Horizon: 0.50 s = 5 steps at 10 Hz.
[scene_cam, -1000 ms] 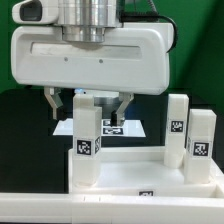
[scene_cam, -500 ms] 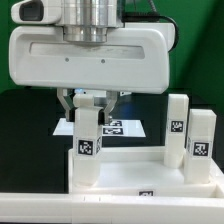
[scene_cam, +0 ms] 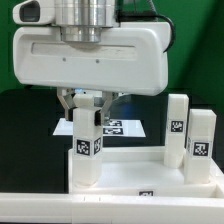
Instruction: Assemble desk
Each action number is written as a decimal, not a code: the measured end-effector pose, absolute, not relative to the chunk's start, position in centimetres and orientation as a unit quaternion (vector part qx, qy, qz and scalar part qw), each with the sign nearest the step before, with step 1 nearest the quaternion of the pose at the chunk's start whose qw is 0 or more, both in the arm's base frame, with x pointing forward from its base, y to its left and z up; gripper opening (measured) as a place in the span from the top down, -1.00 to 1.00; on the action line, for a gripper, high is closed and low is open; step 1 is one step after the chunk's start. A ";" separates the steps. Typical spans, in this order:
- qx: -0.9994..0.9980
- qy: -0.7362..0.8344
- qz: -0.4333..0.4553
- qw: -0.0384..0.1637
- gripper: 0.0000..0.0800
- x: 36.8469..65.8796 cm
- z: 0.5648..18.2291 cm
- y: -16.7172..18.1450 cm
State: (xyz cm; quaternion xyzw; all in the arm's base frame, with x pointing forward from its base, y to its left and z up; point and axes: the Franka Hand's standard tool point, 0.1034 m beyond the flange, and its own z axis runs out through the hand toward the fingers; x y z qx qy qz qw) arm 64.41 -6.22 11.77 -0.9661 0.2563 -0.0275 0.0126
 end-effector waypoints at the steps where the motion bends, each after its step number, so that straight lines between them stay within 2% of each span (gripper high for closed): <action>1: -0.959 0.283 -0.027 0.014 0.28 64.4 11.8 -6.3; 5: -0.871 0.489 -0.030 0.028 0.28 64.5 11.7 -6.5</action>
Offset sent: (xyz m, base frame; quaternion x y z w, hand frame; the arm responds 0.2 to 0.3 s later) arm -0.0076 0.0013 -0.0082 0.0157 0.0015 0.1903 0.9816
